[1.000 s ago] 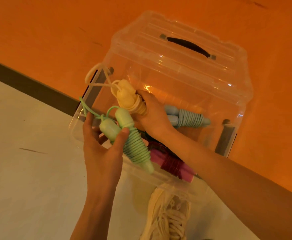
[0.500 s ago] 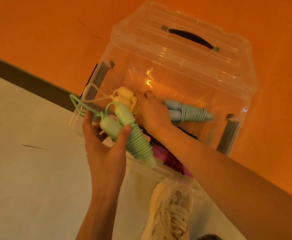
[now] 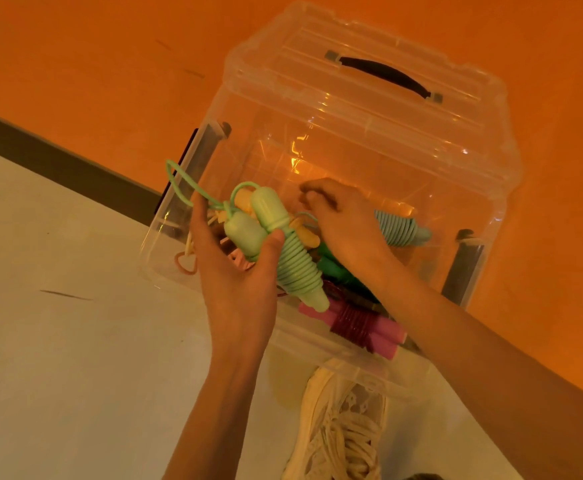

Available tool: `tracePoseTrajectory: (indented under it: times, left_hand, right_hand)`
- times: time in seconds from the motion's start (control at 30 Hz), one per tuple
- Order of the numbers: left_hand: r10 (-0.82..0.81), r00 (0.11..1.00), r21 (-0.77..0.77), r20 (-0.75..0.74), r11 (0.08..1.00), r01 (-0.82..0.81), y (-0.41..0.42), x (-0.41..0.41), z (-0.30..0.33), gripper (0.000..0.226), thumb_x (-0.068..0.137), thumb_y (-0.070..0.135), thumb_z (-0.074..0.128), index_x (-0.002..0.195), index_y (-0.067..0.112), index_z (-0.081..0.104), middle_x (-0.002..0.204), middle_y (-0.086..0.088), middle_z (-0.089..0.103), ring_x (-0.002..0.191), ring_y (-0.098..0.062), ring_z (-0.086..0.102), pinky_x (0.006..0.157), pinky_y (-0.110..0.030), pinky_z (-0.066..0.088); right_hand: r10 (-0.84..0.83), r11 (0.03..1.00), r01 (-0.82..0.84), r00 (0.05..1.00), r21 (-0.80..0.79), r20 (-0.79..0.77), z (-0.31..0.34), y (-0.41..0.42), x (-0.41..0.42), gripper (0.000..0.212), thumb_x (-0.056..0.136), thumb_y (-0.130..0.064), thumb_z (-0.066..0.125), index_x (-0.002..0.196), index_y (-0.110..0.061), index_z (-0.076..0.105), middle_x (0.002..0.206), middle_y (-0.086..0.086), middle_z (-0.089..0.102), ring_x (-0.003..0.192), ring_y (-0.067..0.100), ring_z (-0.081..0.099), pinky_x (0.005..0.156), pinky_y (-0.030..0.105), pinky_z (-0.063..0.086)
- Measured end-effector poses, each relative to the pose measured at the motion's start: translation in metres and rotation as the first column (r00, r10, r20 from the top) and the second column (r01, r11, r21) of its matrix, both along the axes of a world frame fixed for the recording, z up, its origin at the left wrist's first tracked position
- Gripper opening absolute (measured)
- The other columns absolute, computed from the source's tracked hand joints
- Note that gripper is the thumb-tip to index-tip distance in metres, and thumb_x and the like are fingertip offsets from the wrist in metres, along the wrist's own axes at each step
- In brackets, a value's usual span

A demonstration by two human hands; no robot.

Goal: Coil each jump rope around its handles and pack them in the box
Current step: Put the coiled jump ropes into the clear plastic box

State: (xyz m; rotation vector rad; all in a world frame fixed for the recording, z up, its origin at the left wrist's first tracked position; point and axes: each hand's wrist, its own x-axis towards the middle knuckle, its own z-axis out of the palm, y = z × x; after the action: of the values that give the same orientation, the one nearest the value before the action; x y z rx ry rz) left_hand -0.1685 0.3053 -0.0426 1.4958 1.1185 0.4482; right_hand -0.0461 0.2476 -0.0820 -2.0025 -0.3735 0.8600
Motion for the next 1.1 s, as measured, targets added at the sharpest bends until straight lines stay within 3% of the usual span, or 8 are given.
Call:
tracePoseTrajectory:
  times: [0.07,0.17,0.27,0.37,0.6,0.77,0.9,1.1]
  left_hand:
    - [-0.013,1.0,0.014,-0.008,1.0,0.013,0.0,0.008,-0.005,0.083,0.085,0.01,0.07,0.151,0.023,0.021,0.131,-0.002,0.051,0.099,0.014,0.055,0.072,-0.002,0.044]
    - [-0.023,1.0,0.011,0.007,1.0,0.023,0.0,0.019,-0.011,0.084,0.085,0.01,0.071,0.15,0.024,0.019,0.134,-0.002,0.05,0.103,0.012,0.055,0.076,-0.006,0.047]
    - [-0.031,0.999,-0.015,0.021,0.999,0.031,0.001,0.028,-0.016,0.08,0.085,0.023,0.071,0.148,0.03,0.022,0.139,0.002,0.047,0.119,-0.007,0.053,0.095,-0.029,0.051]
    - [-0.048,0.996,-0.069,0.073,0.996,0.053,0.009,0.039,-0.022,0.069,0.088,0.03,0.063,0.146,0.032,0.026,0.134,0.001,0.052,0.121,-0.015,0.054,0.096,-0.045,0.05]
    - [-0.035,0.996,-0.004,0.078,0.999,0.036,0.047,0.065,-0.033,0.043,0.09,0.011,0.063,0.127,0.016,0.041,0.119,-0.005,0.058,0.109,-0.017,0.062,0.091,-0.045,0.054]
    - [-0.068,0.998,0.062,0.013,0.996,0.067,0.055,0.059,-0.047,0.041,0.091,0.011,0.063,0.126,0.014,0.042,0.119,-0.004,0.057,0.107,-0.008,0.06,0.09,-0.031,0.054]
    - [-0.107,0.993,0.137,-0.054,0.984,0.113,0.056,0.059,-0.054,0.043,0.092,0.013,0.062,0.131,0.01,0.044,0.122,-0.004,0.058,0.106,-0.003,0.058,0.079,-0.009,0.048]
    - [-0.156,0.953,0.159,-0.261,0.966,0.202,0.074,0.063,-0.065,0.04,0.094,0.023,0.059,0.132,0.014,0.051,0.118,-0.004,0.063,0.098,-0.013,0.063,0.083,-0.031,0.054]
  right_hand:
    - [-0.093,0.989,0.101,0.992,0.105,-0.079,0.015,-0.02,-0.008,0.026,0.095,-0.016,0.054,0.119,-0.015,0.064,0.112,-0.005,0.068,0.103,0.002,0.062,0.083,0.011,0.048]
    - [0.094,0.994,-0.091,0.995,0.068,-0.034,0.027,-0.043,-0.026,0.052,0.083,-0.023,0.071,0.131,-0.031,0.052,0.12,-0.02,0.058,0.109,-0.009,0.053,0.086,0.003,0.041]
    - [0.177,0.984,-0.174,0.973,-0.03,0.147,0.017,-0.048,-0.033,0.067,0.078,-0.021,0.076,0.137,-0.029,0.045,0.128,-0.012,0.055,0.115,0.003,0.052,0.095,0.02,0.044]
    - [0.097,0.995,-0.086,0.966,-0.054,0.24,0.009,-0.041,-0.017,0.06,0.081,-0.016,0.073,0.135,-0.023,0.047,0.128,-0.006,0.057,0.115,0.011,0.052,0.096,0.033,0.045]
    - [0.061,0.997,-0.073,0.953,0.029,0.295,-0.021,0.0,0.012,0.063,0.08,0.001,0.066,0.134,-0.02,0.043,0.128,0.002,0.054,0.116,0.019,0.051,0.095,0.04,0.046]
    - [0.183,0.983,-0.175,0.942,-0.051,0.283,-0.036,0.007,0.016,0.063,0.084,0.004,0.059,0.139,-0.018,0.039,0.132,0.008,0.049,0.113,0.017,0.049,0.082,0.014,0.035]
    - [0.215,0.975,-0.183,0.924,-0.128,0.315,-0.037,0.003,0.018,0.063,0.086,0.0,0.061,0.141,-0.021,0.037,0.13,0.009,0.049,0.112,0.024,0.052,0.09,0.034,0.045]
    - [0.37,0.915,-0.28,0.87,-0.289,0.328,-0.036,0.015,0.022,0.076,0.086,0.003,0.057,0.15,-0.021,0.025,0.13,0.009,0.045,0.109,0.025,0.051,0.084,0.036,0.047]
